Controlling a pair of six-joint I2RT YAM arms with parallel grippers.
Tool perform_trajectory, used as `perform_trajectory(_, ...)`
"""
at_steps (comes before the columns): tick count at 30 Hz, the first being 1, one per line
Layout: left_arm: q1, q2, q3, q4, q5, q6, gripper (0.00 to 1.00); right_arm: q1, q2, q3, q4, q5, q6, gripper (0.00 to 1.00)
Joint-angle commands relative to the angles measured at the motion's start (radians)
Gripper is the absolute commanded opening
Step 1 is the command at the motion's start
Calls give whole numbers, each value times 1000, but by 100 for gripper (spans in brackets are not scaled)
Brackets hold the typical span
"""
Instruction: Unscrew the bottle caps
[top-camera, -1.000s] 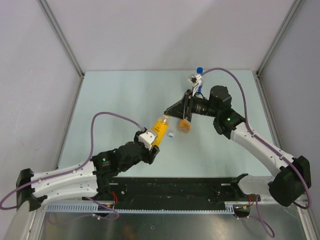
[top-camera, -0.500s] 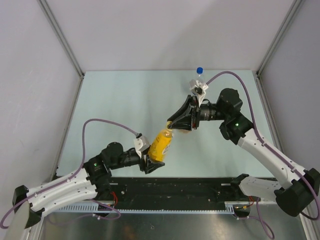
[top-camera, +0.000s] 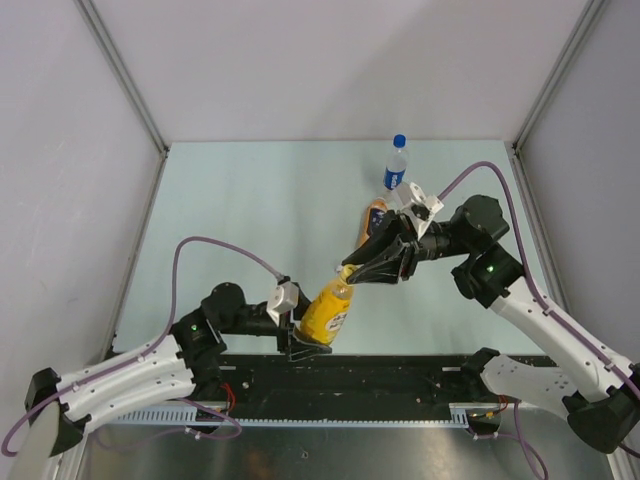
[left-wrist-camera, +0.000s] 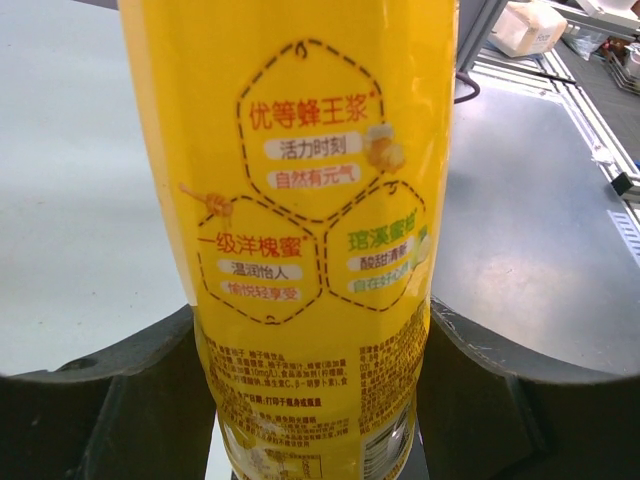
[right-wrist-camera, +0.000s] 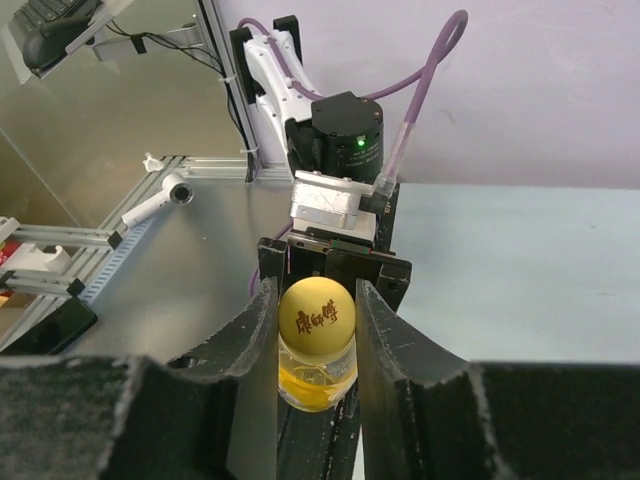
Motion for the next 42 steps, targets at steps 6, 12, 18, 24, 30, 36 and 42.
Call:
perform_trajectory(6,-14,16,32,196,107,70,0,-10,13,-23,10,151,-24,58)
perform_trajectory(12,-14,41,32,152,-9,89,0,-14,-32,-23,-16,281,-24,97)
perform_trajectory(18,-14,81,53,38,-159,139,0,-15,-74,-23,-22,315,-11,99)
perform_trajectory(24,-14,121,83,-42,-377,150,0,-14,-92,-24,-24,370,0,99)
perform_trajectory(30,-16,198,134,-136,-658,126,0,-15,-71,-23,-40,533,42,99)
perform_trajectory(36,-45,267,188,-214,-880,107,0,-17,-26,-8,-109,711,118,99)
perform_trajectory(42,-135,327,236,-274,-1176,118,0,-19,51,35,-197,813,192,99)
